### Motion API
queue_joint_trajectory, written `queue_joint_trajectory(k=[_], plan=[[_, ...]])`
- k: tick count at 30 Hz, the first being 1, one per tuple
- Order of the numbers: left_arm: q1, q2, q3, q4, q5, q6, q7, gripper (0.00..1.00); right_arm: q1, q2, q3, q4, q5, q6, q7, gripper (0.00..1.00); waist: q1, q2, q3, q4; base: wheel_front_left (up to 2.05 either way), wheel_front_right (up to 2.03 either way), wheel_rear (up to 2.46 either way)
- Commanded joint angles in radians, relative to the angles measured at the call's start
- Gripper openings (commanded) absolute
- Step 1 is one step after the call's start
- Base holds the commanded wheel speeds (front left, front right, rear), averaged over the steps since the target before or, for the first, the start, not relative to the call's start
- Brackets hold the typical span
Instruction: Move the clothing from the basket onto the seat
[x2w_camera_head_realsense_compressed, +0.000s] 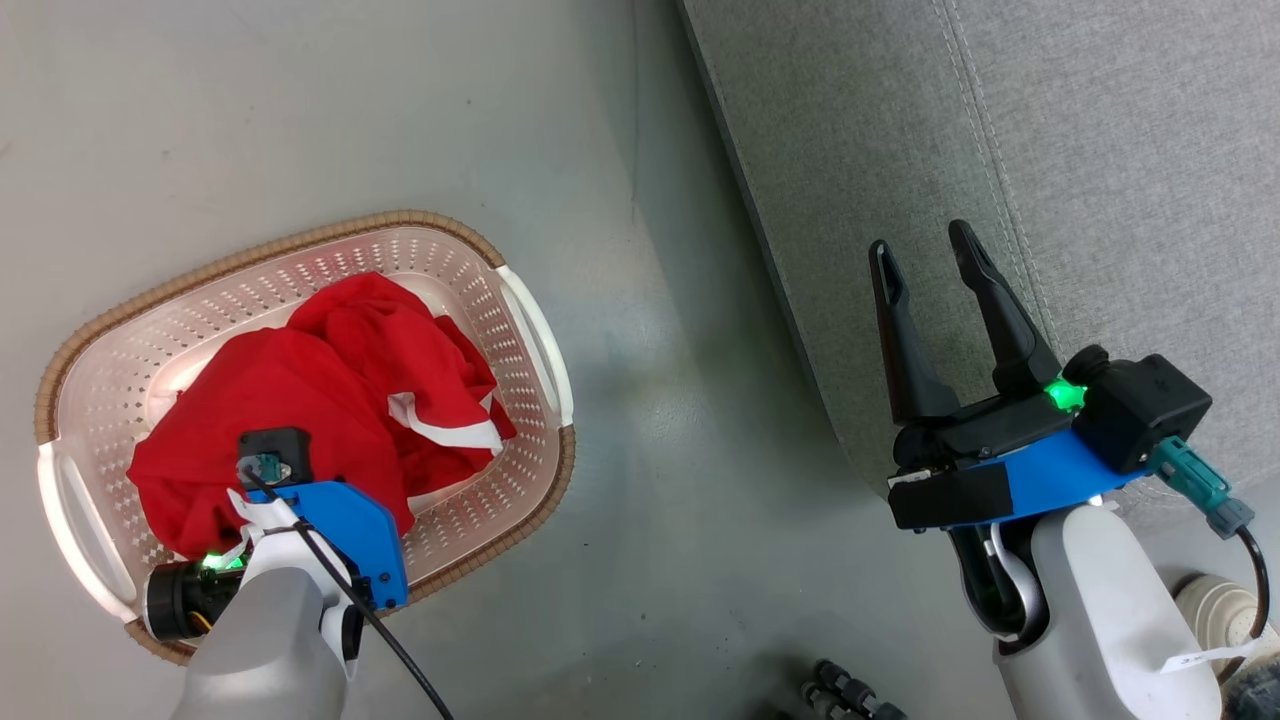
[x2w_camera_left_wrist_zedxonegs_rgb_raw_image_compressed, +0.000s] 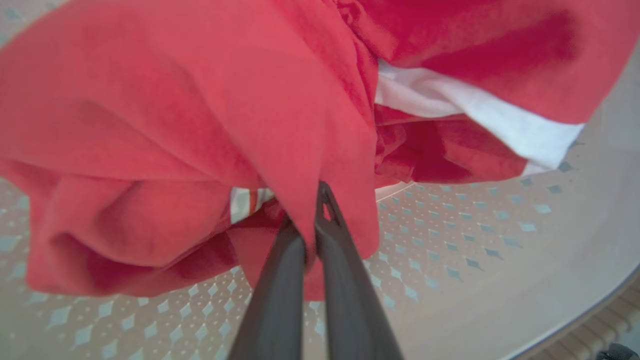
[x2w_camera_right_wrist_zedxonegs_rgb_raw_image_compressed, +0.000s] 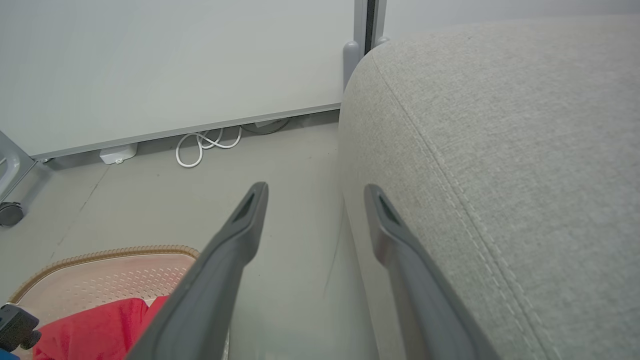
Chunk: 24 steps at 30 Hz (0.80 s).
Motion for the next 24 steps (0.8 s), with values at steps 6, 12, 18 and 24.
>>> queue_joint_trajectory(k=[6, 12, 18, 24], plan=[[-0.010, 0.000, -0.013, 0.007, -0.008, -0.001, -0.015, 0.00, 0.002, -0.003, 0.000, 0.004, 0.004, 0.000, -0.005, 1.00, -0.0001, 0.0000, -0.013, 0.004, 0.00, 0.00, 0.00], [0.015, -0.012, -0.010, 0.006, -0.023, -0.019, -0.059, 0.00, 0.022, -0.003, -0.007, 0.027, -0.013, 0.000, -0.005, 1.00, -0.0001, 0.0000, -0.073, 0.024, 0.00, 0.00, 0.00], [0.045, -0.031, -0.036, 0.008, -0.021, -0.049, -0.116, 0.00, 0.053, -0.003, -0.039, 0.060, -0.050, 0.000, -0.005, 1.00, -0.0001, 0.0000, -0.189, 0.075, 0.00, 0.00, 0.00], [0.071, -0.049, -0.074, 0.006, -0.017, -0.085, -0.162, 0.00, 0.111, -0.003, -0.066, 0.081, -0.099, 0.000, 0.021, 1.00, -0.0001, 0.0000, -0.335, 0.139, 0.00, 0.00, 0.00]])
